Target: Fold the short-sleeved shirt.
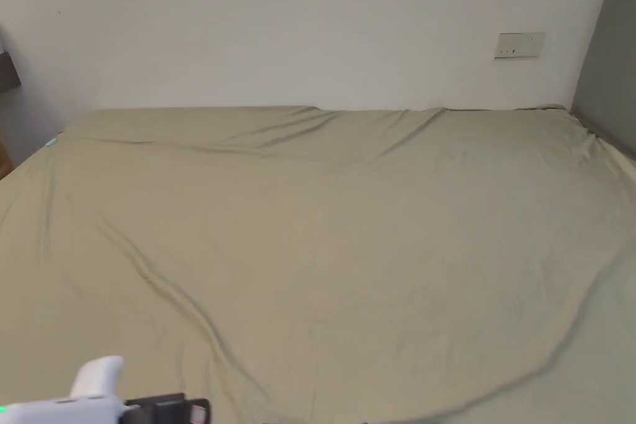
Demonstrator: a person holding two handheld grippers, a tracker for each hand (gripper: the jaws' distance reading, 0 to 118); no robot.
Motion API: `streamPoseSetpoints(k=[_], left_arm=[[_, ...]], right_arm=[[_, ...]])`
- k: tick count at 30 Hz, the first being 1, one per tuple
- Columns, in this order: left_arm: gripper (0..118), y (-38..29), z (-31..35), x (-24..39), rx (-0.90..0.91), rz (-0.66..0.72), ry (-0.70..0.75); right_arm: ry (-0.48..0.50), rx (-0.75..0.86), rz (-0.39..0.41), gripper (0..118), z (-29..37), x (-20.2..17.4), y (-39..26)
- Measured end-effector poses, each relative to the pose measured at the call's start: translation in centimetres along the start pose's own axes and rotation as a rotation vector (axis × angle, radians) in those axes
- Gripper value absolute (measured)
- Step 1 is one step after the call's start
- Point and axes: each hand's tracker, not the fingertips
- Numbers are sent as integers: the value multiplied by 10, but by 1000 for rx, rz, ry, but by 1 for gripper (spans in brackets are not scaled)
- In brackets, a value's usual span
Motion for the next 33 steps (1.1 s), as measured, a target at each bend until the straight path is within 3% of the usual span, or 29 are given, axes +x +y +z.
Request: streamPoseSetpoints(k=[3,5,9,11,13,14,17,18,19,20,22,27,33], left_arm=[[117,4,-10,-64,-64,239,-49],[117,1,-29,-94,-216,346,-88],[117,-20,-60,-118,-317,384,-78],[117,-30,-56,-103,-208,315,-185],[117,-34,-69,-102,-282,383,-323],[116,-41,-75,-96,-330,435,-347],[111,-43,-73,-86,-287,377,-336],[93,-46,-75,-84,-310,358,-273],[14,-48,-78,-84,-302,304,-180],[15,-53,-76,-80,-270,241,-98],[15,-53,-70,-82,-255,248,-210],[15,-31,-30,-67,-210,188,-135],[15,7,49,-45,-120,10,149]], right_arm=[[-14,5,-8,11,2,2,0],[-25,-7,-15,11,0,4,-1],[-73,-23,1,11,-4,13,-8],[-66,-22,-19,11,-5,10,-10],[-50,-21,-44,11,-10,13,-13],[-51,-26,-52,11,-13,12,-14],[-82,-55,-52,11,-25,8,-17],[-81,-59,-50,11,-27,6,-17],[-76,-66,-49,11,-29,4,-17],[-70,-71,-44,11,-31,1,-17],[-62,-73,-29,11,-33,-1,-17],[-67,-73,3,11,-39,-7,-11],[-52,-39,4,11,-28,-8,-8]])
